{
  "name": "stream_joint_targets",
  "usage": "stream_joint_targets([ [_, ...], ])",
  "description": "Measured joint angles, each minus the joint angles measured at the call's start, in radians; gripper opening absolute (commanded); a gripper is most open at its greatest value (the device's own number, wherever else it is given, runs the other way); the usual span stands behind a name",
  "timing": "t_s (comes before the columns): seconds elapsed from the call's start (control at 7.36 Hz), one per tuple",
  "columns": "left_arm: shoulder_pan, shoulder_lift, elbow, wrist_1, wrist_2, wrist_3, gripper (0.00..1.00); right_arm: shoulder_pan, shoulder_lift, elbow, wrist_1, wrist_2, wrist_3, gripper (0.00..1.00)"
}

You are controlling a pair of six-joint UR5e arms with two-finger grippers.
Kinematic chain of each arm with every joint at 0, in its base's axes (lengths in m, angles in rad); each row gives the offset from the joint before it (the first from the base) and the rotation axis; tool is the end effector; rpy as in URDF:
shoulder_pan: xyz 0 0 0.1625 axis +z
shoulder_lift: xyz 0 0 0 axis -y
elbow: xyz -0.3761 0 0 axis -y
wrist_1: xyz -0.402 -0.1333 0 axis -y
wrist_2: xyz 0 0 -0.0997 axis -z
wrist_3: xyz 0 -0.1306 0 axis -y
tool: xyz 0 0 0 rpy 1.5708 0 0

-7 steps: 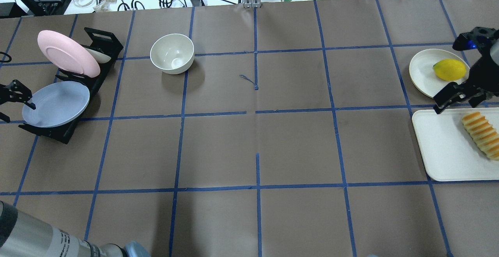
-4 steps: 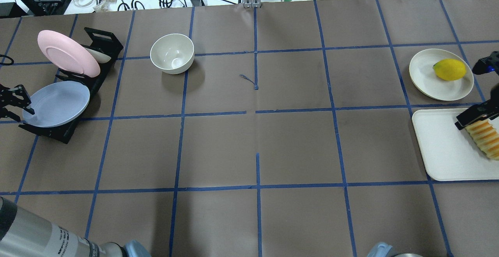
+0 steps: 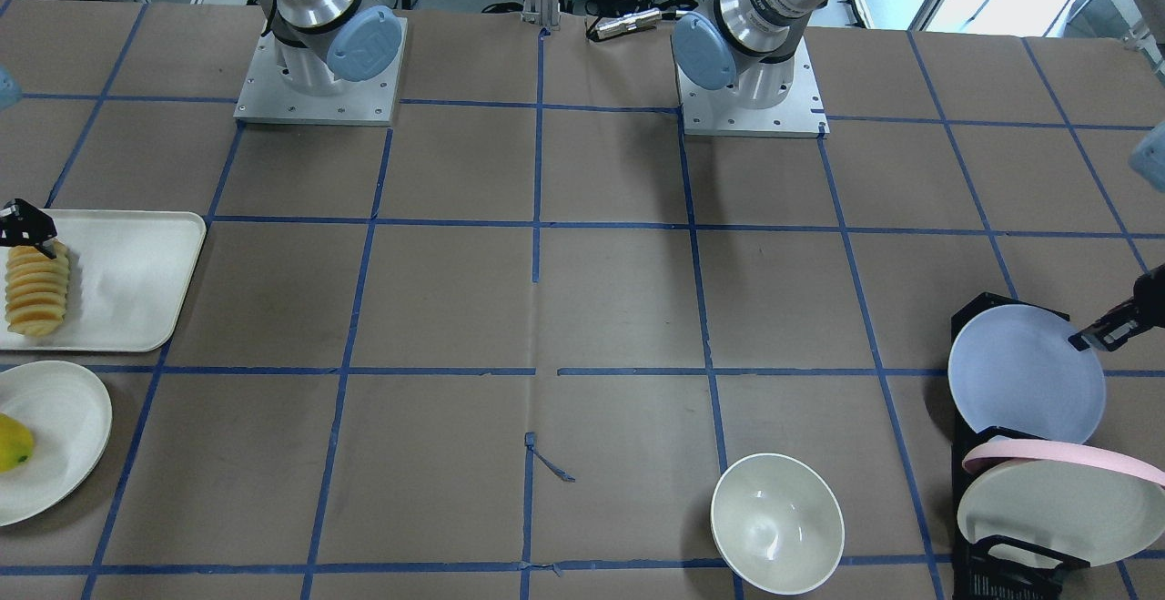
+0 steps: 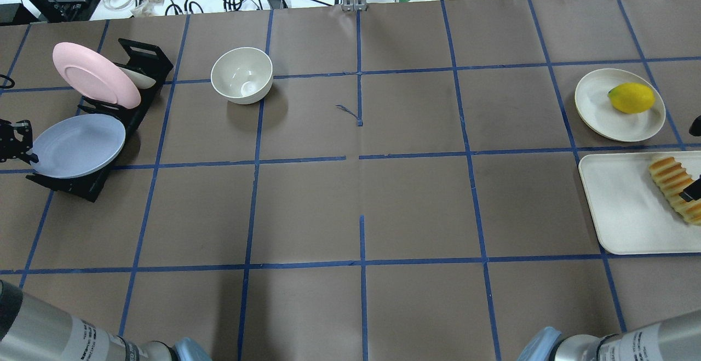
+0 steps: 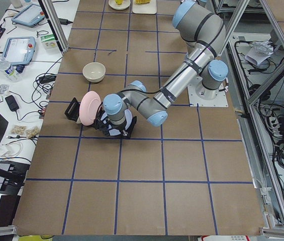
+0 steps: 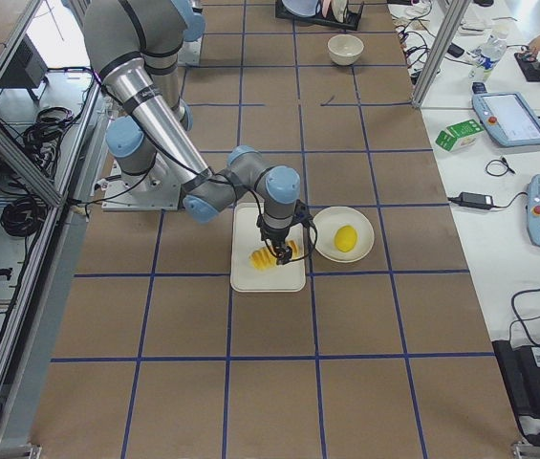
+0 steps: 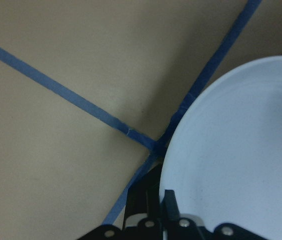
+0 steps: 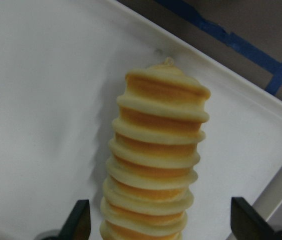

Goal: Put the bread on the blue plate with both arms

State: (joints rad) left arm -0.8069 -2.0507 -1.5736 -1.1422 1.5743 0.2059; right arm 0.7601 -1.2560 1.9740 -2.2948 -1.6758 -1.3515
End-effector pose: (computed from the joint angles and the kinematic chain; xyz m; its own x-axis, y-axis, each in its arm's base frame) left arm 0.3345 -0.5412 0.1737 -0.8482 -0.5296 0.0076 -0.5285 0.8473 0.0537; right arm -0.2942 -0.4447 0.1264 -0.8564 -0.5156 0.0287 -0.5107 0.8538 0.1010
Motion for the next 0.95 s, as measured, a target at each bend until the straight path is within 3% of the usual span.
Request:
stream_joint_targets([
  [0.27,-0.002,0.051,0.010,-0.094,-0.010,0.026,0.00,-0.008,0.040,-0.009,0.000,-0.002,-0.033,1.00],
  [0.68,-0.078,0.195,0.000,-0.361,-0.074,0.025,0.00,-0.010,0.054,-0.007,0.016,0.001,-0.035,1.00],
  [0.81,-0.157,0.242,-0.009,-0.438,-0.102,-0.014,0.00,-0.010,0.054,-0.007,0.024,0.007,-0.027,0.68],
  [0.95,-0.247,0.275,-0.029,-0.466,-0.139,-0.077,0.00,-0.010,0.052,-0.007,0.028,0.011,-0.017,0.16],
])
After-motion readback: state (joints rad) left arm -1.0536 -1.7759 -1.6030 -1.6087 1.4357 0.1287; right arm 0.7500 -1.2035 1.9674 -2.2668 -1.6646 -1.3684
